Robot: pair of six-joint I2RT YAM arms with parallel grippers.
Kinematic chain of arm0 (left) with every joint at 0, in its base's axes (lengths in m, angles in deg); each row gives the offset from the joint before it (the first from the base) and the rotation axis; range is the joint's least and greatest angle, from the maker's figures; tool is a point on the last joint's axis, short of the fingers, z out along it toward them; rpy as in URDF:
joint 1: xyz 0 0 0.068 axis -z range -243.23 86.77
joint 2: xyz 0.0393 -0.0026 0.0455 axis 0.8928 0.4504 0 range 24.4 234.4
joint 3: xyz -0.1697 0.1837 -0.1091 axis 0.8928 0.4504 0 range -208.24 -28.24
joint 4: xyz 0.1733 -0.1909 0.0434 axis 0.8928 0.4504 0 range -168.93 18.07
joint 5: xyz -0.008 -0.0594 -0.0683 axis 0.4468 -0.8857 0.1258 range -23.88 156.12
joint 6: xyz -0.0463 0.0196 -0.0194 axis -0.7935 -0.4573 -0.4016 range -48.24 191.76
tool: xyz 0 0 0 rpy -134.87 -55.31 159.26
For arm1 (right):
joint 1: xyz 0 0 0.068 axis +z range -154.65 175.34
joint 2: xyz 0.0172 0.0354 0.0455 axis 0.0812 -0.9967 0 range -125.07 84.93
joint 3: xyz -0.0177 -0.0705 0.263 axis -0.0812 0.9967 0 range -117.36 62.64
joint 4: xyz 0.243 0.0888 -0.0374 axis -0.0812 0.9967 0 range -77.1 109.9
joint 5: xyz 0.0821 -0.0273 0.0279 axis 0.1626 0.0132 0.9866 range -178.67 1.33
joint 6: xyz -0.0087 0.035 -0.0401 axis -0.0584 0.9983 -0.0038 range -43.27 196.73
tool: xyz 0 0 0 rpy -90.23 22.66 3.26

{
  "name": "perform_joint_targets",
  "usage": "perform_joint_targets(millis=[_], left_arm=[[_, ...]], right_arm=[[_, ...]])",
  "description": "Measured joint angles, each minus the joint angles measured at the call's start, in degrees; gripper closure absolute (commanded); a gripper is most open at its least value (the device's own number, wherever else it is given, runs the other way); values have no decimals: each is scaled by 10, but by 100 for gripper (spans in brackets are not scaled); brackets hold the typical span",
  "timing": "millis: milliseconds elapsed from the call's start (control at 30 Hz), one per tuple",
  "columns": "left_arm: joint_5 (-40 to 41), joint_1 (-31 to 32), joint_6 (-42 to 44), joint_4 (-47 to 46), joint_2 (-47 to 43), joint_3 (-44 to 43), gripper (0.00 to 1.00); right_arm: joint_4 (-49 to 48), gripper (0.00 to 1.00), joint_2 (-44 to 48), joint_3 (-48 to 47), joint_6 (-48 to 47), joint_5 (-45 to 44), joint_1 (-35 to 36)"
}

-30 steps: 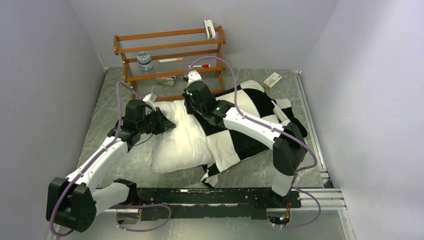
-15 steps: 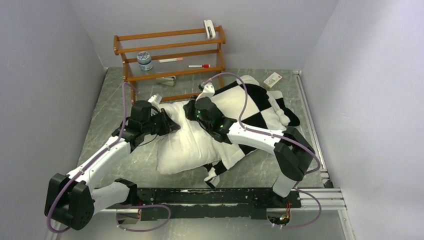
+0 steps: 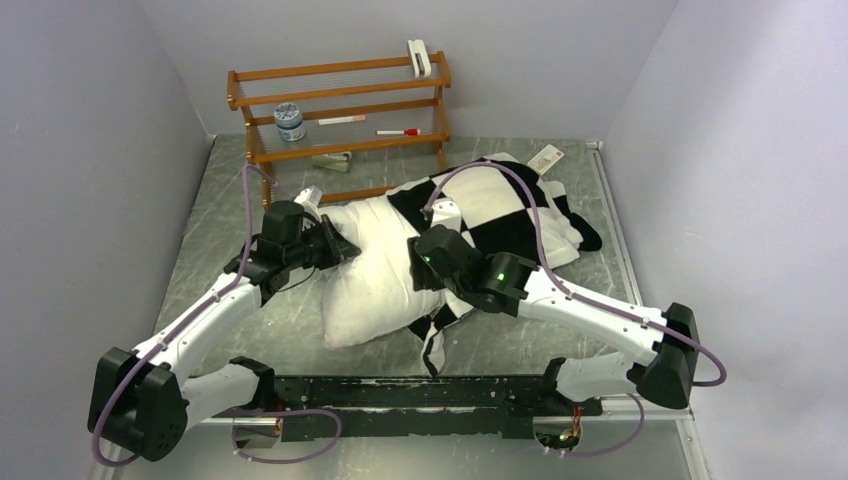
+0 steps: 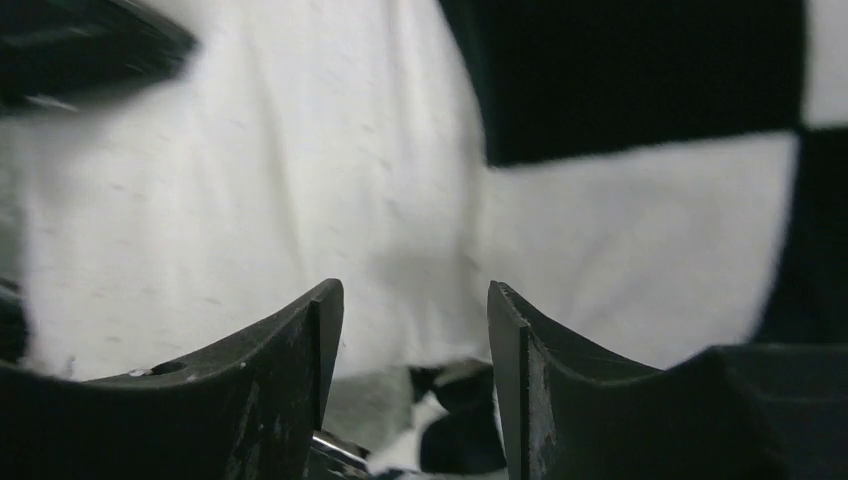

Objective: Put the pillow into the pillowcase

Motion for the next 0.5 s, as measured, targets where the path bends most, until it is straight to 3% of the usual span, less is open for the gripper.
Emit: perform_joint_targets(millis=[233,500], left_arm=[[11,2,-5,4,-13,-1,95],[24,3,-11,12,-28,-2,95]], right_arm=[[146,43,12,13,31,-63,10],[180,47,-16,33,45,-80,18]])
